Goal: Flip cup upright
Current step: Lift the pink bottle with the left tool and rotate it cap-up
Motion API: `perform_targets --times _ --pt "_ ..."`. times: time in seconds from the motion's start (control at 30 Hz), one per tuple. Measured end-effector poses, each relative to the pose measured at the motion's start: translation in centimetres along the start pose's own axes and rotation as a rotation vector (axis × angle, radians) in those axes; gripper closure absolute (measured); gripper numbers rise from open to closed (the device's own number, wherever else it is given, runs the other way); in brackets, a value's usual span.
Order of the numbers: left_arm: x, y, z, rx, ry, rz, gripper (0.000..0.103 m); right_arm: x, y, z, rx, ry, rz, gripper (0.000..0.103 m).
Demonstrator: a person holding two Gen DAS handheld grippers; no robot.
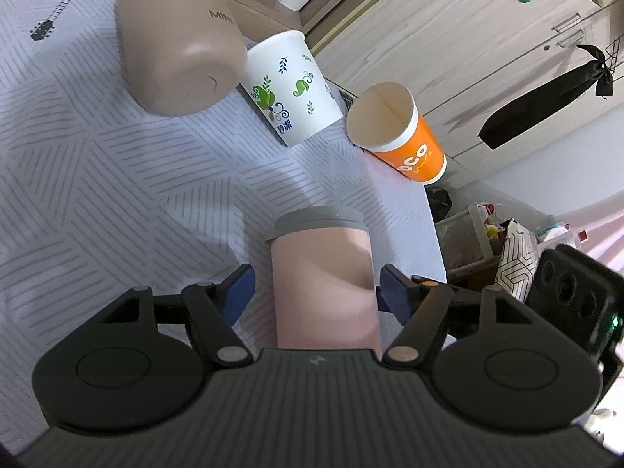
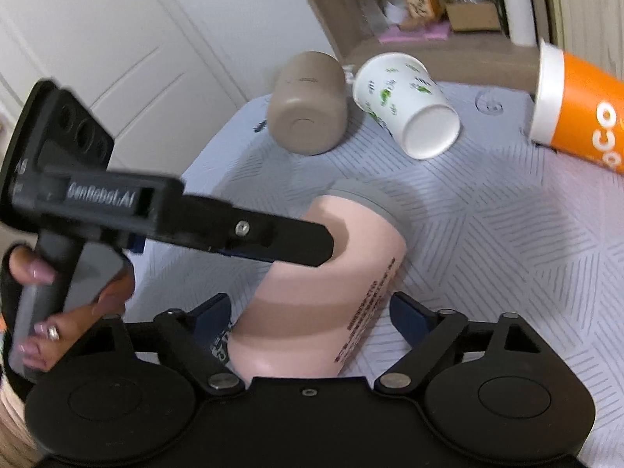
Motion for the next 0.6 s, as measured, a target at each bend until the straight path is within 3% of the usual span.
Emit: perform_targets --times 0.23,0.43,0.6 --pt "-0.7 -0.3 0.4 -0.009 -0.036 -0.018 0.042 -0.6 0.0 0.5 0.085 -0.12 -0.013 0.025" --pt "-1.8 0.6 1.5 -0.006 -0.109 -0.017 0.042 -1.5 0.9 -0.7 0.076 -0.036 0.01 0.025" --pt "-3.3 2.0 3.1 0.008 -0.192 0.031 0.042 -2.3 2.2 -2.5 0.052 0.074 0.065 0.026"
Point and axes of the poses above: each gripper's, at about its wrist camera, not at the fingertips, and y roughly against the way its jaws point, z to its right, x to its top, the point moved 8 cm from there along -y, roughly the way its jaws point, and after that the axes turned 4 degrees about -x, right-handed, at the moved point
